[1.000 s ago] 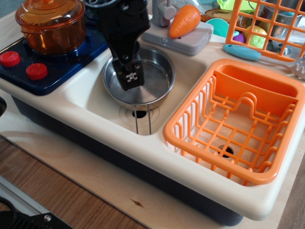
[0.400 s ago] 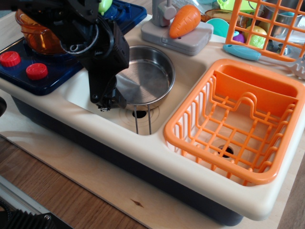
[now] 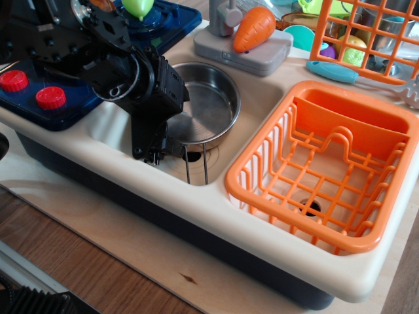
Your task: Put pan from sink into drying rack
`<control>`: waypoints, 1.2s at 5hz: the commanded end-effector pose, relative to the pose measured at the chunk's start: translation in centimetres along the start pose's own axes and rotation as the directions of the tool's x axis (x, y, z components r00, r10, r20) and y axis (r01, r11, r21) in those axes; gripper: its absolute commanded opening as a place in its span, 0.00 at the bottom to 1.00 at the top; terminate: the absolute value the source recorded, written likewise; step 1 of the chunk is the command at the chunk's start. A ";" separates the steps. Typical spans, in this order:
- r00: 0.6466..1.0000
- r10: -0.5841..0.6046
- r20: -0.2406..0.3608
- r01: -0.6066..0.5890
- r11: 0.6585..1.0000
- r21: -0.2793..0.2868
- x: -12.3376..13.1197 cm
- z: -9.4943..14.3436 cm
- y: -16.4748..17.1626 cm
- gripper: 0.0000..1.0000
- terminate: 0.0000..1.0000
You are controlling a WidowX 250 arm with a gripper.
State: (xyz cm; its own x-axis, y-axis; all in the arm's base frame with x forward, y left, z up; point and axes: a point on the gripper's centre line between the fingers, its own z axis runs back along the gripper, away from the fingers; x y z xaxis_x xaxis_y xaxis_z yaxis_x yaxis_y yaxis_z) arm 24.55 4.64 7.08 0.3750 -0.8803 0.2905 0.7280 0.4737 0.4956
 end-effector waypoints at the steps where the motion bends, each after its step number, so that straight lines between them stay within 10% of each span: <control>1: 0.999 -0.028 0.032 0.027 1.000 0.012 0.4 -1.0 -0.1 1.00 0.00; 2: 1.000 -0.013 0.024 0.013 1.000 0.007 0.5 -1.1 0.2 0.00 0.00; 6: 0.987 -0.055 -0.152 0.051 0.998 -0.032 2.5 4.9 3.8 0.00 0.00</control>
State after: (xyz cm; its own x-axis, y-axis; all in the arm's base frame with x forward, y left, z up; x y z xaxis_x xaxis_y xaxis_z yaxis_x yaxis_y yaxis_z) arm 24.54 4.30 13.40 0.4570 -0.8813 0.1202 0.7612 0.4574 0.4597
